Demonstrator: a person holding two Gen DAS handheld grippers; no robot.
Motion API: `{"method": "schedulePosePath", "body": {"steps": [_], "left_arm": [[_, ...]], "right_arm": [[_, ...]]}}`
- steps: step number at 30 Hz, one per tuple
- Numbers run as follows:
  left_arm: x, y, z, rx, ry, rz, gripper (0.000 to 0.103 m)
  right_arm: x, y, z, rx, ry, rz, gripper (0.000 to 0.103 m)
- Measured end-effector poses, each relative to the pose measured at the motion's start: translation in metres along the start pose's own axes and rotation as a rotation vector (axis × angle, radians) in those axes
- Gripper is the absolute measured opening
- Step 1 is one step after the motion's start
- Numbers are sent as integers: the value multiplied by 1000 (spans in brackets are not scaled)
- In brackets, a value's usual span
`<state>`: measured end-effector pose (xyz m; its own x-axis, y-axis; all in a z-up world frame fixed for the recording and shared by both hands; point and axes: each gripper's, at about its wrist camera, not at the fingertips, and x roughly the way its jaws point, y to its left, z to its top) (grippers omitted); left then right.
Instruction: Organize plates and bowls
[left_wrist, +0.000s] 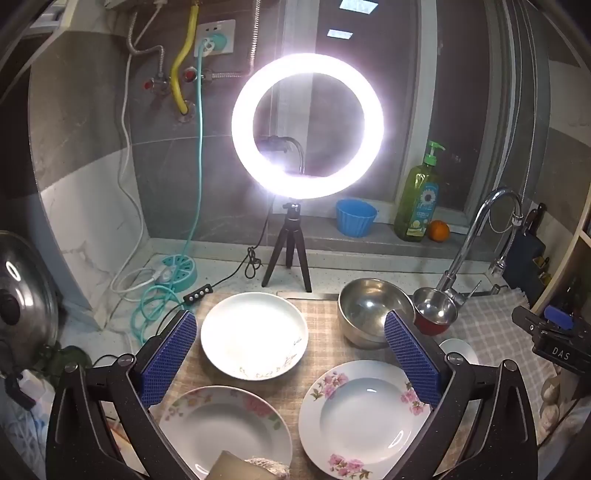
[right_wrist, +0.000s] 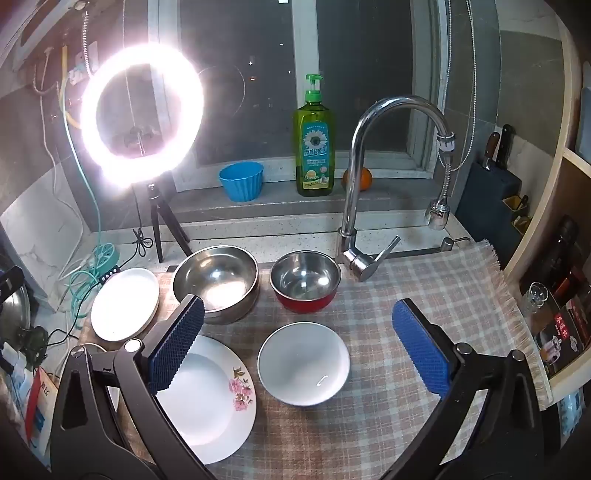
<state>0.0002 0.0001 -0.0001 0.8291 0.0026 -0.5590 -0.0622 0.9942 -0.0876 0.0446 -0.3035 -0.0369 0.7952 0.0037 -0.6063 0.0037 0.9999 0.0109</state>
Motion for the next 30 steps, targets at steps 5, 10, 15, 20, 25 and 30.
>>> {"method": "schedulePosePath", "body": {"steps": [5, 10, 15, 20, 25, 30], "left_arm": [[0, -2, 2, 16, 6, 20, 101], [5, -4, 5, 14, -3, 16, 101], [4, -9, 6, 19, -14, 17, 101], [6, -11, 7, 29, -11, 14, 101], [9, -14, 9, 33, -5, 11, 101], [13, -16, 9, 35, 1, 12, 101]], "right_arm": [[0, 0, 2, 2, -15, 9, 103], [1, -8, 6, 12, -16, 8, 103], [3, -8, 9, 18, -11, 17, 103], [5, -9, 7, 17, -11, 21, 103], [7, -9, 6, 18, -10, 21, 103], [11, -11, 4, 28, -4, 25, 103]]}}
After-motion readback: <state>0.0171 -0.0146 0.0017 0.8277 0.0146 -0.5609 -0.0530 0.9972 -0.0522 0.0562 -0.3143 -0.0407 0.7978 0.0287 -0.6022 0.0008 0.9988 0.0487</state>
